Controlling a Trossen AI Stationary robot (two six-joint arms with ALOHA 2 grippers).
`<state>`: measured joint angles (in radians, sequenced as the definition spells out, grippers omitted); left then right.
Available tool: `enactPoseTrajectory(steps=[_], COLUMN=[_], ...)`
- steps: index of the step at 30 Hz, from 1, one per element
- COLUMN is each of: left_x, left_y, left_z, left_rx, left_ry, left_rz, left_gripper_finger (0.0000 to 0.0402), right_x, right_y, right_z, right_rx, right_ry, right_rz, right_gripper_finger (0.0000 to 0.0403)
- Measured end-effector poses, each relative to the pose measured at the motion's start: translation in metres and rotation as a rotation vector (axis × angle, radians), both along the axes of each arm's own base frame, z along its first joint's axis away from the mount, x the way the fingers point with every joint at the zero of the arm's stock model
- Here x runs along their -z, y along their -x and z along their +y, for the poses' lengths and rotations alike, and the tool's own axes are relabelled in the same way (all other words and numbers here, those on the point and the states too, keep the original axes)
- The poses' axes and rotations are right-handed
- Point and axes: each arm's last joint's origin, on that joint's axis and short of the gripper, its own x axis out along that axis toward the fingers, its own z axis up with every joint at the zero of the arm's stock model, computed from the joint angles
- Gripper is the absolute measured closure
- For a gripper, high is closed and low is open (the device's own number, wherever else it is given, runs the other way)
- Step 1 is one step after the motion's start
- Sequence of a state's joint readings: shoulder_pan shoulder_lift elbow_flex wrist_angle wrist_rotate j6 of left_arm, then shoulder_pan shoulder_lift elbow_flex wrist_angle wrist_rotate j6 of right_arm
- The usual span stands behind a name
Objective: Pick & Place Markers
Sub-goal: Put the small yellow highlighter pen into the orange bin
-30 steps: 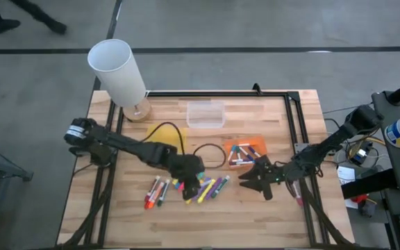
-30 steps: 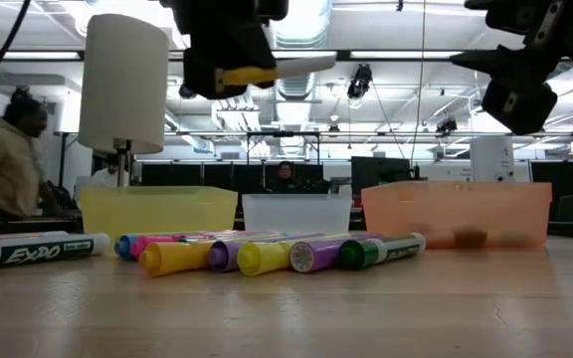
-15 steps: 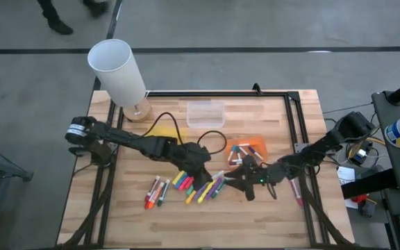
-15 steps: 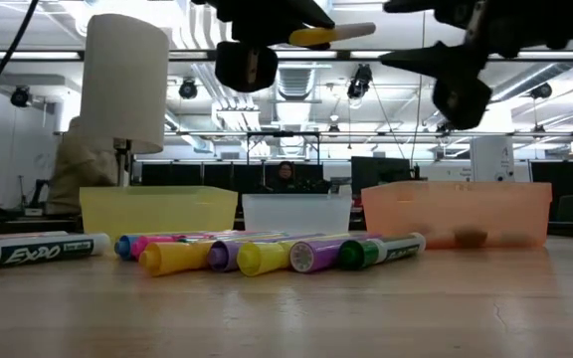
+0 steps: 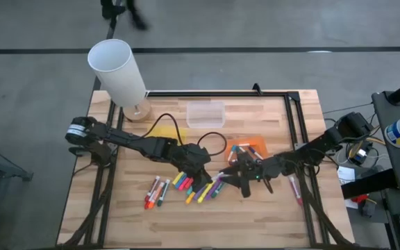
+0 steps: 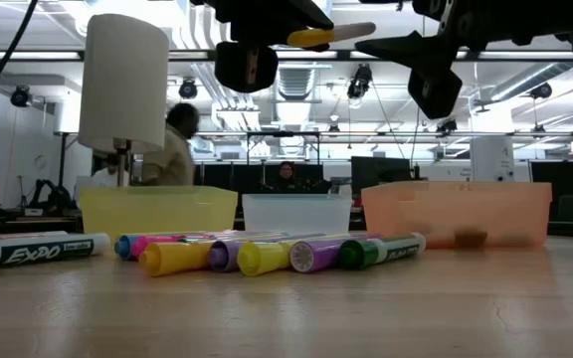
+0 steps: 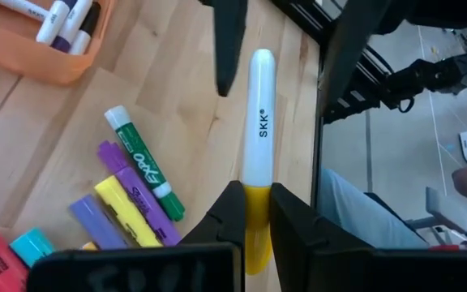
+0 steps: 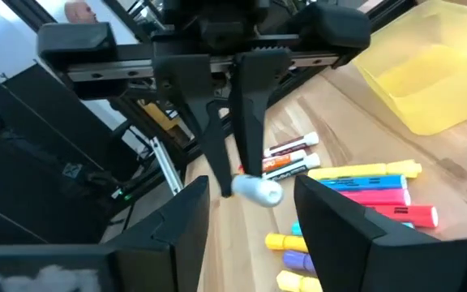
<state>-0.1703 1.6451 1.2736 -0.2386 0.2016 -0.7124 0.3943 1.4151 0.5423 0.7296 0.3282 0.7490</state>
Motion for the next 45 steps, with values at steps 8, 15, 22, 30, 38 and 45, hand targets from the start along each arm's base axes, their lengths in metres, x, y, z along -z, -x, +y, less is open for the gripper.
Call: enactPoseTrajectory(steps=[8, 15, 22, 30, 38, 45], left_x=[0.0, 0.0, -0.001, -0.005, -0.029, -0.036], left_y=[0.0, 0.0, -0.001, 0.0, 0.012, 0.021], left_z=[0.0, -0.001, 0.0, 0.0, 0.002, -0.004], left_rx=[0.01, 0.053, 0.009, 0.032, 0.042, 0.044], left_ry=[-0.012, -0.037, -0.026, -0.049, -0.037, -0.001], left_rz=[-0.006, -0.023, -0.029, -0.047, -0.117, -0.123], left_gripper_finger=[0.0374, 0.0368, 0.0323, 0.0244, 0.0225, 0.0225], right_x=[0.0, -0.001, 0.001, 0.012, 0.013, -0.001], right_y=[0.0, 0.0, 0.001, 0.003, 0.006, 0.032], right_z=[0.0, 0.001, 0.001, 0.0, -0.009, -0.023], right_rx=[-0.015, -0.034, -0.051, -0.049, -0.014, 0.057], right_ry=[0.024, 0.055, 0.064, 0.063, 0.077, 0.137], right_rz=[-0.001, -0.007, 0.013, 0.119, 0.189, 0.327], right_gripper_finger=[0.0317, 0.0378, 0.0378, 0.0378, 0.0379, 0.0379])
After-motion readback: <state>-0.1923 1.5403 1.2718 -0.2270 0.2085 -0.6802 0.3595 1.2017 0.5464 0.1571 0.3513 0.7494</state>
